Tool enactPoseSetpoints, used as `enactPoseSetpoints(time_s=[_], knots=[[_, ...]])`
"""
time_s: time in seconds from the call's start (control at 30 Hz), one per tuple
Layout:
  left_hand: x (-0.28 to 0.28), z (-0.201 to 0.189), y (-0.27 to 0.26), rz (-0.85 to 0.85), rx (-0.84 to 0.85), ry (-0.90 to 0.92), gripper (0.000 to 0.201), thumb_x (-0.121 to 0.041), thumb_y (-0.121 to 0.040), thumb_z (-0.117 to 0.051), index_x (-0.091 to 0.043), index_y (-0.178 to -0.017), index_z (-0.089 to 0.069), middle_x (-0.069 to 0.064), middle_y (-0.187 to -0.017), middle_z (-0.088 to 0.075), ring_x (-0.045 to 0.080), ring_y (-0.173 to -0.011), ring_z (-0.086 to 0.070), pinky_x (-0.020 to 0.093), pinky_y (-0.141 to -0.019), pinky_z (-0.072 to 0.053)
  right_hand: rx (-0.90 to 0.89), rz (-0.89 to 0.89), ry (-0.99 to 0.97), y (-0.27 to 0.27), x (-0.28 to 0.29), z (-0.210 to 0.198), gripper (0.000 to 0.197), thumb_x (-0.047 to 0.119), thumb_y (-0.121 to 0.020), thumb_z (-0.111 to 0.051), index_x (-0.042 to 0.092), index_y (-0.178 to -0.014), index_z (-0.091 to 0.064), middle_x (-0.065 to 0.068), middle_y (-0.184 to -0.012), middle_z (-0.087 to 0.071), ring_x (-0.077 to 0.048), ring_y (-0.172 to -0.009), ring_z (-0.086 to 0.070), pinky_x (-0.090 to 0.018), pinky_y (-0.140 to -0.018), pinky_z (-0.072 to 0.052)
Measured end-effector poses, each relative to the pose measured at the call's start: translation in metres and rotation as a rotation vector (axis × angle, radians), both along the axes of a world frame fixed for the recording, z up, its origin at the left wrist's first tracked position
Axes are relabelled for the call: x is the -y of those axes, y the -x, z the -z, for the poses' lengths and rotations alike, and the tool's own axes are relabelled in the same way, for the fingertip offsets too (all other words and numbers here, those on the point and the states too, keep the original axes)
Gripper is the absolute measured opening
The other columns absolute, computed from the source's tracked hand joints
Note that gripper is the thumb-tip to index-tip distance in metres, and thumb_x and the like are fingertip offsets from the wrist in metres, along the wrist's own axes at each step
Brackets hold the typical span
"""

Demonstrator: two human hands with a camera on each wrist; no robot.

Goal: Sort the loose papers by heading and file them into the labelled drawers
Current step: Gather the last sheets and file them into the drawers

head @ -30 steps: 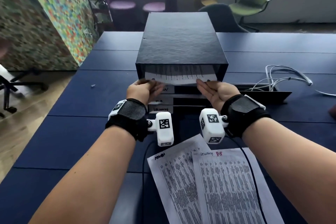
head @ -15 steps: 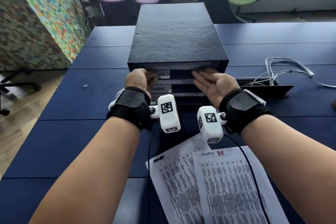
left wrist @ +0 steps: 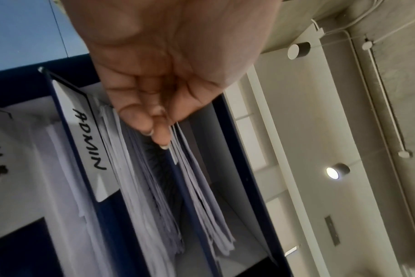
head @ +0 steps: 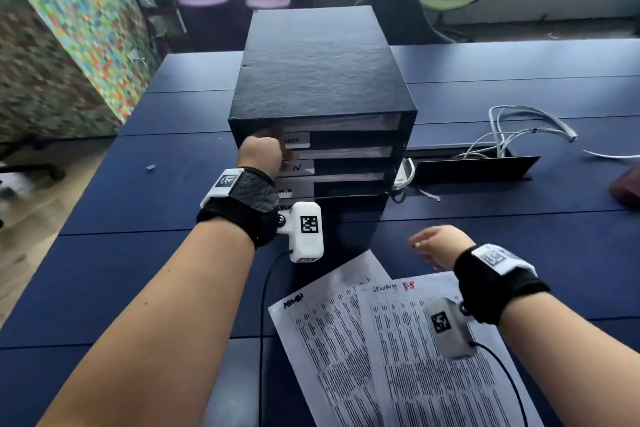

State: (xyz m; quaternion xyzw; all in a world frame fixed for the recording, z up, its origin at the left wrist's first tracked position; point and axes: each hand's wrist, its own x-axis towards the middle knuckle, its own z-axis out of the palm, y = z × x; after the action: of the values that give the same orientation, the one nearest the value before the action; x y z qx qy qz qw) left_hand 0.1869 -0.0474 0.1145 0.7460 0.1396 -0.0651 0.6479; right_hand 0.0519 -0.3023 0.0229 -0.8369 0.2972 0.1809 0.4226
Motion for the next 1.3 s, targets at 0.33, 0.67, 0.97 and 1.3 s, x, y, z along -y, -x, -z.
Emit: enactPoseSetpoints(time_s=[0.33, 0.67, 0.97, 1.3], knots=[[0.014, 0.063, 0.097, 0.253, -0.06, -0.07, 0.031, 0.004, -0.088, -0.047, -0.021, -0.083, -0.063, -0.001, -0.074, -0.059, 0.01, -0.049, -0.049, 0.016, -0.04, -0.037, -0.294, 0.167, 0.337, 0.07, 0.063, 0.054, 0.064, 0.027, -0.069, -0.078, 0.008, -0.123, -0.051, -0.013, -0.119, -0.061, -0.028, -0.106, -0.06, -0.029, -0.085, -0.046], [0.026, 0.14, 0.208, 0.35, -0.543, -0.06, 0.019, 0.007, -0.082, -0.046, -0.009, -0.084, -0.056, 0.013, -0.063, -0.061, 0.019, -0.041, -0.052, 0.019, -0.04, -0.039, -0.343, 0.086, 0.304, 0.097, 0.058, 0.064, 0.047, 0.032, -0.075, -0.075, 0.0, -0.106, -0.062, -0.013, -0.092, -0.063, -0.025, -0.079, -0.056, -0.025, -0.067, -0.038], [0.019, 0.156, 0.225, 0.392, -0.389, -0.153, 0.019, -0.016, -0.077, -0.076, -0.018, -0.078, -0.057, -0.005, -0.071, -0.058, 0.008, -0.056, -0.049, 0.017, -0.044, -0.039, 0.024, 0.094, 0.11, 0.107, 0.048, 0.053, 0.024, 0.03, -0.09, -0.056, 0.006, -0.089, -0.061, -0.013, -0.089, -0.065, -0.03, -0.083, -0.06, -0.033, -0.073, -0.044], [0.002, 0.146, 0.219, 0.214, -0.333, -0.035, 0.045, -0.029, -0.076, -0.076, -0.016, -0.106, -0.047, 0.002, -0.097, -0.052, 0.015, -0.074, -0.054, 0.026, -0.056, -0.047, 0.373, 0.331, -0.539, 0.064, 0.01, 0.023, 0.017, 0.016, -0.094, -0.05, 0.014, -0.079, -0.056, -0.006, -0.066, -0.066, -0.021, -0.056, -0.059, -0.044, -0.072, -0.051]])
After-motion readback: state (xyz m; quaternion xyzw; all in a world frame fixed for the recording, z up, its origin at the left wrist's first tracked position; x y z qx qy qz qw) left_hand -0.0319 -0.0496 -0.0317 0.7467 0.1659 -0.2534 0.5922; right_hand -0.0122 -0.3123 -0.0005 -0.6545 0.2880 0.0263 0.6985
